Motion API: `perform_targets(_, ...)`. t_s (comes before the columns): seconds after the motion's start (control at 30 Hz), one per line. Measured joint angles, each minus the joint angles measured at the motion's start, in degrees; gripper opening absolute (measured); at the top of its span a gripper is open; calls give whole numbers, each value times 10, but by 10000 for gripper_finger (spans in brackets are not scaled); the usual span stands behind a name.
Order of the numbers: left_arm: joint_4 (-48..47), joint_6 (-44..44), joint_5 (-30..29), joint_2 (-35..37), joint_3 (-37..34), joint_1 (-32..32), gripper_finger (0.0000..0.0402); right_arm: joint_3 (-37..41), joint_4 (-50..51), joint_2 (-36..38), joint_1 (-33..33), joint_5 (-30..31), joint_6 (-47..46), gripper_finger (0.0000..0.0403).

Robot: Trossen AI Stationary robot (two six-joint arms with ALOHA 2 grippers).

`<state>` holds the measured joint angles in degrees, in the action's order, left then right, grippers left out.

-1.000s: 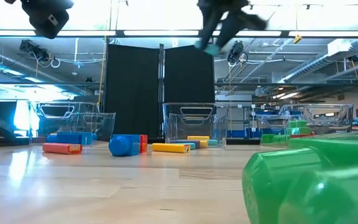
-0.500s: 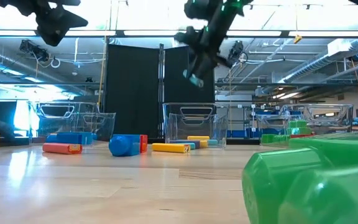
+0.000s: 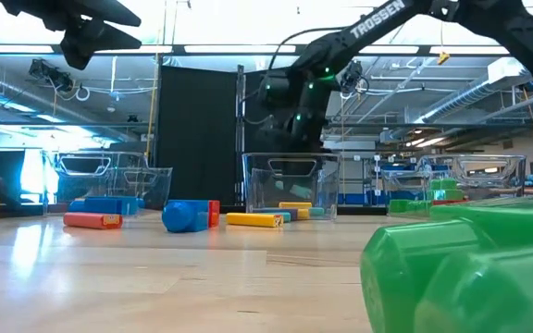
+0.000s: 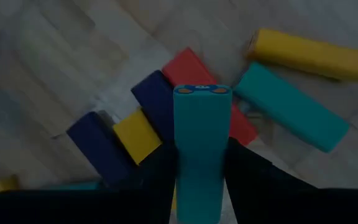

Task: Sort blocks by size
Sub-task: Put the blue block into the middle transparent bin, then put the red 2 stud game piece into the right transparent bin

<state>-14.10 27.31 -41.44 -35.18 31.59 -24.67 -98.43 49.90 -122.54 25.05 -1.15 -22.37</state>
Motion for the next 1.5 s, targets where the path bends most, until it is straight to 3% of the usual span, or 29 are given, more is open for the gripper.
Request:
perform_targets(0.53,-9,0,0,0,0,0,198,0,-3,10,5,-32,1,203)
perform_targets(0.7,-11,0,18,0,0,-1,198,0,17,60,6,-31,-5,202)
perform_targets(0.83,-12,0,35,0,0,-1,198,0,21,114,-12,18,-21,194)
perform_targets(1.13,-59,1,89,-2,12,-10,198,14,22,227,-144,127,-44,193)
perform_targets(1.33,-160,32,116,-27,57,-38,198,95,2,281,-275,237,-182,193)
perform_targets(1.5,-207,21,148,-79,81,-60,197,152,-35,298,-374,270,-287,194)
